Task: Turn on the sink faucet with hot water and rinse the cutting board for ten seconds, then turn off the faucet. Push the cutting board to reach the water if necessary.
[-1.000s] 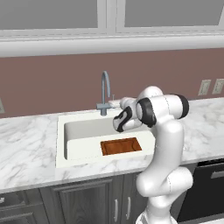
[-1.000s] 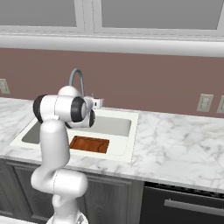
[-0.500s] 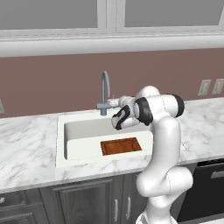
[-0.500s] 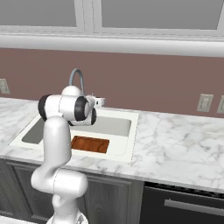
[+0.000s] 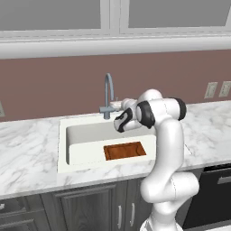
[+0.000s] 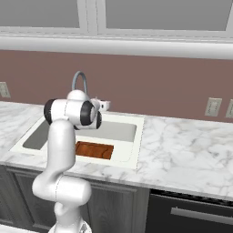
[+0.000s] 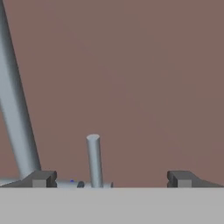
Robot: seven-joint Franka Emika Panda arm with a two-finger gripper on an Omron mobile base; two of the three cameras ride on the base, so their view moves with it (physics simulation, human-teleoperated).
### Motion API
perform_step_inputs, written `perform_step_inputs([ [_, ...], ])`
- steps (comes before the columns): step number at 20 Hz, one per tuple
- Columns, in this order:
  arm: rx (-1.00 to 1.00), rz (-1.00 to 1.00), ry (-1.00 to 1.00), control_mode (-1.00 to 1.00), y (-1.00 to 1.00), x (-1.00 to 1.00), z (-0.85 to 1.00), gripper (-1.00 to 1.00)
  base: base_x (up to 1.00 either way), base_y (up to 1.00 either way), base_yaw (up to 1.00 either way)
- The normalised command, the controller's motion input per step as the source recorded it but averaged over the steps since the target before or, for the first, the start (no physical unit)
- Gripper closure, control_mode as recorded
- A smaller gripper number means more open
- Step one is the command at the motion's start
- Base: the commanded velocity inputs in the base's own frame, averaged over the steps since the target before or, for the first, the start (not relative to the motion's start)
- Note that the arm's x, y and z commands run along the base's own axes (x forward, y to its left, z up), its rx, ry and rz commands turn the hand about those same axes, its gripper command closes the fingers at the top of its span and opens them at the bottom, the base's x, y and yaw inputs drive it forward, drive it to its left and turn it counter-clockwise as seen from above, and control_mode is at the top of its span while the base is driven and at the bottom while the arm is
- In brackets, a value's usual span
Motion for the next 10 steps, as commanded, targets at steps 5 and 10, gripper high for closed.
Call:
perform_step_inputs([
  [5, 0.0, 0.0, 0.0, -1.0, 0.0, 0.12, 0.0, -1.0, 0.0, 0.0, 0.0],
  [10, 0.0, 0.0, 0.0, -1.0, 0.0, 0.12, -0.02, -1.0, 0.0, 0.0, 0.0],
])
